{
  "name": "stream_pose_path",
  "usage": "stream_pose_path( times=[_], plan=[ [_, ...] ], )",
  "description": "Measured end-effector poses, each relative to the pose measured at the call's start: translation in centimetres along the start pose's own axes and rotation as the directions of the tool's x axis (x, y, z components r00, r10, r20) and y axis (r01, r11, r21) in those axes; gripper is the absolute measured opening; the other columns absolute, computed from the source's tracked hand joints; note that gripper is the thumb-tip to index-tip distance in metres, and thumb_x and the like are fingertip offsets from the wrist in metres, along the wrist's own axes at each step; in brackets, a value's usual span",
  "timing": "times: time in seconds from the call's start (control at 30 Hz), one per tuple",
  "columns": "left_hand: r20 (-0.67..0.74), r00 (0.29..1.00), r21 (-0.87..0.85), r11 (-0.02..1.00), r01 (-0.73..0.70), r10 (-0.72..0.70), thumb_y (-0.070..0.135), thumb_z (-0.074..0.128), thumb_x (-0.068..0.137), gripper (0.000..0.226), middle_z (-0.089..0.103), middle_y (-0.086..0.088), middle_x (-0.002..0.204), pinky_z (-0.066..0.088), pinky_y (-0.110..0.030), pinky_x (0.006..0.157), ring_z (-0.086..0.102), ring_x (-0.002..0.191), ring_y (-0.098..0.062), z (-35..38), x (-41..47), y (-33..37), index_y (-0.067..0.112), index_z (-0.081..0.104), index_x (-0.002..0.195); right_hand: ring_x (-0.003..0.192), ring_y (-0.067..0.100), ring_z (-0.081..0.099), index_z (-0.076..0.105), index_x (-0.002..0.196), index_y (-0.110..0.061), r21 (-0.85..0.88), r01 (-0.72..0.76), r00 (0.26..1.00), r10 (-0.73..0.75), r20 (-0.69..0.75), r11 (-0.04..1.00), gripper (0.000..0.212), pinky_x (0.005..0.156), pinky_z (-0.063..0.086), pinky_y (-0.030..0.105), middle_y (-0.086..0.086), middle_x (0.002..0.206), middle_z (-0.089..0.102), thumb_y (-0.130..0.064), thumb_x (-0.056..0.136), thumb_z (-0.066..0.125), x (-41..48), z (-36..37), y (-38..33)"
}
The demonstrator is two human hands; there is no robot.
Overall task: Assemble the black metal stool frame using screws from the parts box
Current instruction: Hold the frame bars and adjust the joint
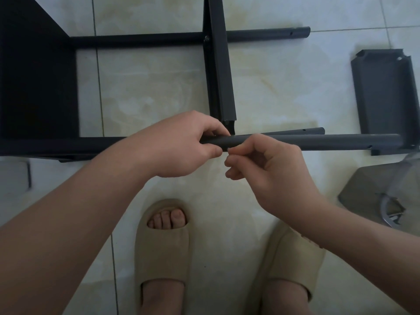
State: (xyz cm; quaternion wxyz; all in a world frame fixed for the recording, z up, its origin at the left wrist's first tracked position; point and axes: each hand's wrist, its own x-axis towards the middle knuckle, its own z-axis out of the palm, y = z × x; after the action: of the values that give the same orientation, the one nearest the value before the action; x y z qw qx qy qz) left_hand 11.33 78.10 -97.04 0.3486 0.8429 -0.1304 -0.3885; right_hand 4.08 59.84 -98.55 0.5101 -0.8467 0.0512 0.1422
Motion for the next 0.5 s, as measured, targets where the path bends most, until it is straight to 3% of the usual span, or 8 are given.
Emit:
stream_pose_path(
  times=[0.13, 0.27, 0.5],
  plan=[
    [-0.001, 1.0, 0.003, 1.0, -0.001, 0.001, 0.03, 0.059, 0.098, 0.019, 0.069, 0.013, 0.093, 0.054, -0.04, 0.075, 0.065, 0.081, -0.015, 0.09, 0.06, -0.08, 0.042, 0.067, 0.11, 0.068, 0.003, 0.073, 0.069, 0.084, -0.02, 0.006, -0.019, 1.0, 0.019, 0.0, 1.0, 0.016, 0.071, 0.058, 0.025, -0.008, 0.073, 0.074, -0.007, 0.091, 0.071, 0.13, 0.14, -0.13],
    [0.0, 1.0, -0.008, 1.0, -0.002, 0.002, 0.03, 0.06, 0.097, 0.021, 0.068, 0.015, 0.095, 0.054, -0.039, 0.078, 0.064, 0.083, -0.011, -0.04, 0.07, -0.06, 0.042, 0.067, 0.113, 0.065, 0.012, 0.074, 0.069, 0.083, -0.017, 0.179, -0.087, 0.996, 0.089, -0.002, 0.98, 0.019, 0.068, 0.061, 0.025, -0.001, 0.071, 0.074, 0.0, 0.09, 0.07, 0.26, 0.43, -0.26],
    [0.003, 1.0, -0.005, 1.0, -0.006, 0.006, 0.029, 0.06, 0.097, 0.021, 0.068, 0.015, 0.091, 0.054, -0.039, 0.078, 0.064, 0.081, -0.01, 0.14, 0.09, -0.08, 0.042, 0.067, 0.112, 0.067, 0.018, 0.075, 0.069, 0.084, -0.01, 0.333, -0.127, 0.99, 0.141, -0.018, 0.934, 0.017, 0.067, 0.061, 0.026, 0.003, 0.074, 0.074, 0.004, 0.092, 0.067, -0.18, 0.67, 0.22]
  ],
)
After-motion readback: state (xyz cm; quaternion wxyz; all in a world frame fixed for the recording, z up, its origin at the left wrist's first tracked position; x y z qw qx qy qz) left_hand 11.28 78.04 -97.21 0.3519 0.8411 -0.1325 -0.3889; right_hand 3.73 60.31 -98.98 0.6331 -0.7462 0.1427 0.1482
